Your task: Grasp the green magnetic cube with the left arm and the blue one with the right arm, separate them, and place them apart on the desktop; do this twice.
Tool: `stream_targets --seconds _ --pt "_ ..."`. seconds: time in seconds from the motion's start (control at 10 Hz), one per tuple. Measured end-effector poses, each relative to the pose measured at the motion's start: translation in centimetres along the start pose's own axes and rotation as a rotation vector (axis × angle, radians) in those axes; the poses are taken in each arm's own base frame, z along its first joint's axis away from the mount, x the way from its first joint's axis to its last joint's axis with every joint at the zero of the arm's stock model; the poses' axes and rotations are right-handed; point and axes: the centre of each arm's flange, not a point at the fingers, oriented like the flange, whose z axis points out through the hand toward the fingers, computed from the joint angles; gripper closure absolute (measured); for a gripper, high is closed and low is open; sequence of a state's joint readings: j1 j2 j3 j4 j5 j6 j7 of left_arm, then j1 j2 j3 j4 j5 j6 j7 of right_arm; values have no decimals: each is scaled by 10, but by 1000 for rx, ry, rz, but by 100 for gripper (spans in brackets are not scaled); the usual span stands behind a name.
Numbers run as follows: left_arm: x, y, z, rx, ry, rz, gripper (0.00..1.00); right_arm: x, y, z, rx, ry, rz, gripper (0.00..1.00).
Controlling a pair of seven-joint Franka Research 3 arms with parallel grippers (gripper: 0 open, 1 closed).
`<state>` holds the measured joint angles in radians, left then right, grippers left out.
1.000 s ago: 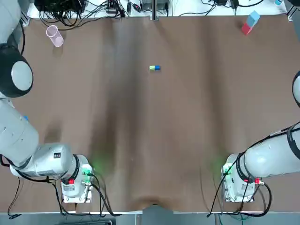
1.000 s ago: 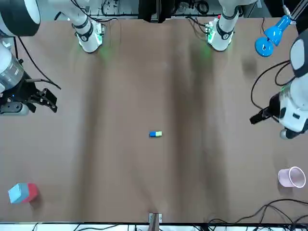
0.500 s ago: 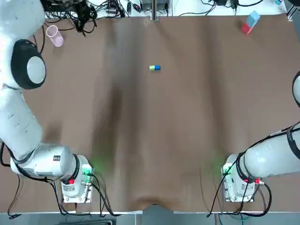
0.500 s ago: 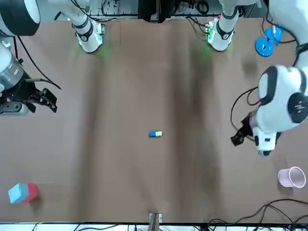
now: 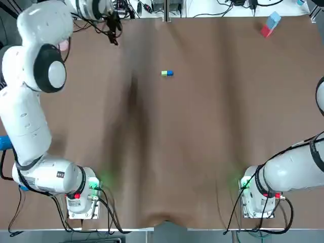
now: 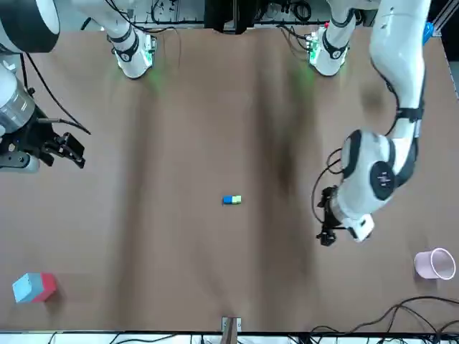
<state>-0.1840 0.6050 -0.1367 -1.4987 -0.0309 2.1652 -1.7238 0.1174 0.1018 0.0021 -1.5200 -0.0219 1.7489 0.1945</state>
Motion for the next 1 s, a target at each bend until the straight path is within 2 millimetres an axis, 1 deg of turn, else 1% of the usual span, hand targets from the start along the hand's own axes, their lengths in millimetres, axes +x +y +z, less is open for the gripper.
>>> stream_targets --seconds 0.2,0.3,0.4,0.5,0.6,0.7,0.8,0.9,1.0 --pt "-51 -11 45 24 -6 -53 0 -1 0 1 -1 -7 3 0" --pt "-76 -17 60 27 -10 -52 1 -2 0 1 -2 -14 8 0" --pt "-98 -23 67 22 -15 -51 2 -2 -1 1 -1 -14 26 3" --pt "-116 -24 66 -8 -31 -62 2 -2 -5 1 2 -16 85 4" --pt "-128 -21 61 -43 -55 -76 1 -5 -18 1 6 -18 174 4" --pt "-139 -24 66 -44 -74 -79 0 -10 -42 3 9 -22 270 9" --pt "-151 -31 82 -21 -79 -70 0 -17 -69 9 8 -34 345 12" --pt "-166 -41 104 8 -89 -65 1 -21 -98 23 8 -44 414 15" --pt "-180 -50 120 33 -115 -84 3 -23 -127 41 11 -45 500 16"
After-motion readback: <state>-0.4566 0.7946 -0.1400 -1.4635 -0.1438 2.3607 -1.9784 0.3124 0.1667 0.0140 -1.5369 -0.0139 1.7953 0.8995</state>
